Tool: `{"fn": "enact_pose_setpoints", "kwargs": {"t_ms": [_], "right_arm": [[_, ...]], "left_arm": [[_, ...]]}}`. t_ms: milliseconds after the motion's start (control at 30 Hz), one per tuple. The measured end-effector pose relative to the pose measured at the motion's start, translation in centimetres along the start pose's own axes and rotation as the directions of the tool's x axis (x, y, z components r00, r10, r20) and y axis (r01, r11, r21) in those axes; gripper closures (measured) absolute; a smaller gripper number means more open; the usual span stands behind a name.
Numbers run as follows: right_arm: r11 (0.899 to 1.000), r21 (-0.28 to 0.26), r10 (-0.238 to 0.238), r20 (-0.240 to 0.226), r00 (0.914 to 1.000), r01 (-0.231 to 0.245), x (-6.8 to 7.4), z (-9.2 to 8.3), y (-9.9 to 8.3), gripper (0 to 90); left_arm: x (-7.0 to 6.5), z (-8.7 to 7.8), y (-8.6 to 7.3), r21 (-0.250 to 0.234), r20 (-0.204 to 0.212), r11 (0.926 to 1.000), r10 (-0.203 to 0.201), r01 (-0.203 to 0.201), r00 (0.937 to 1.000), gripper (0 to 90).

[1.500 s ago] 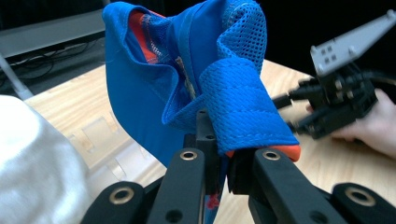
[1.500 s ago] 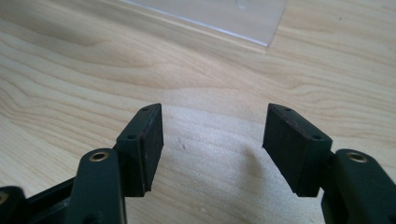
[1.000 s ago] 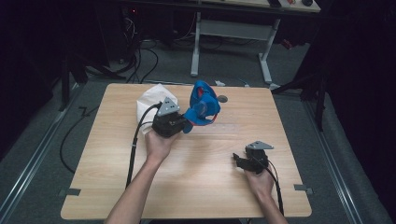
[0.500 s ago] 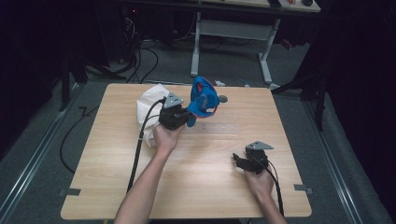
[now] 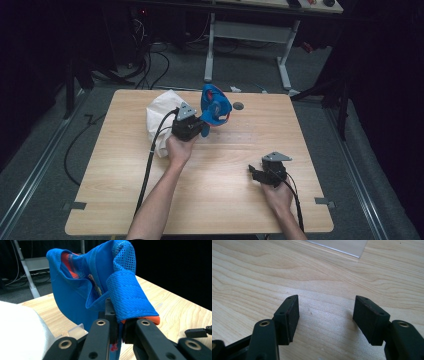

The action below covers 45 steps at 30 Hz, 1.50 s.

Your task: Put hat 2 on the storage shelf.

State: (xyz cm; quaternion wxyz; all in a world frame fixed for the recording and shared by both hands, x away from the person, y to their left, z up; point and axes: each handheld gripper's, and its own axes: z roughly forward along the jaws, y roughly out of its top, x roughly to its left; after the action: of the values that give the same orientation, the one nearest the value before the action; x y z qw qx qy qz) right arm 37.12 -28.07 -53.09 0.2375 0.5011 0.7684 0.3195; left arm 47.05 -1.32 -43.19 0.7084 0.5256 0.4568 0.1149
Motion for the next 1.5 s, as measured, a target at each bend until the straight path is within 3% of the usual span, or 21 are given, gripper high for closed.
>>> {"fn": "enact_pose_setpoints", "kwargs": {"t_ms": [233,367,633,767,1167,1500], "right_arm": [[1.0,-0.001,-0.007,-0.004,1.0,0.007,0.1,0.0,0.0,37.9],[1.0,0.0,-0.007,-0.004,1.0,0.007,0.1,0.0,0.0,37.9],[1.0,0.0,-0.004,-0.008,1.0,0.004,0.1,0.0,0.0,37.9],[1.0,0.0,-0.002,-0.008,1.0,0.002,0.1,0.0,0.0,37.9],[1.0,0.002,0.002,-0.01,0.9999,-0.002,0.1,0.0,0.0,37.8],[1.0,0.005,0.011,-0.014,0.9998,-0.011,0.0,0.0,0.0,37.1]], "left_arm": [[0.8,-0.2,-1.0,0.009,-0.038,0.9999,-0.009,0.009,0.9992,84.7],[0.7,-0.4,-1.3,0.03,-0.096,0.9995,-0.002,0.005,0.9954,80.9],[0.6,-0.8,-1.6,0.088,-0.174,0.996,0.032,-0.017,0.9841,67.5],[0.6,-0.9,-2.0,0.123,-0.203,0.9923,0.045,-0.021,0.9782,54.8],[0.1,-2.3,-2.9,0.15,-0.215,0.9872,0.086,-0.054,0.9729,40.4],[-0.2,-6.0,-3.2,0.159,-0.172,0.9866,0.061,-0.033,0.9832,38.3]]}}
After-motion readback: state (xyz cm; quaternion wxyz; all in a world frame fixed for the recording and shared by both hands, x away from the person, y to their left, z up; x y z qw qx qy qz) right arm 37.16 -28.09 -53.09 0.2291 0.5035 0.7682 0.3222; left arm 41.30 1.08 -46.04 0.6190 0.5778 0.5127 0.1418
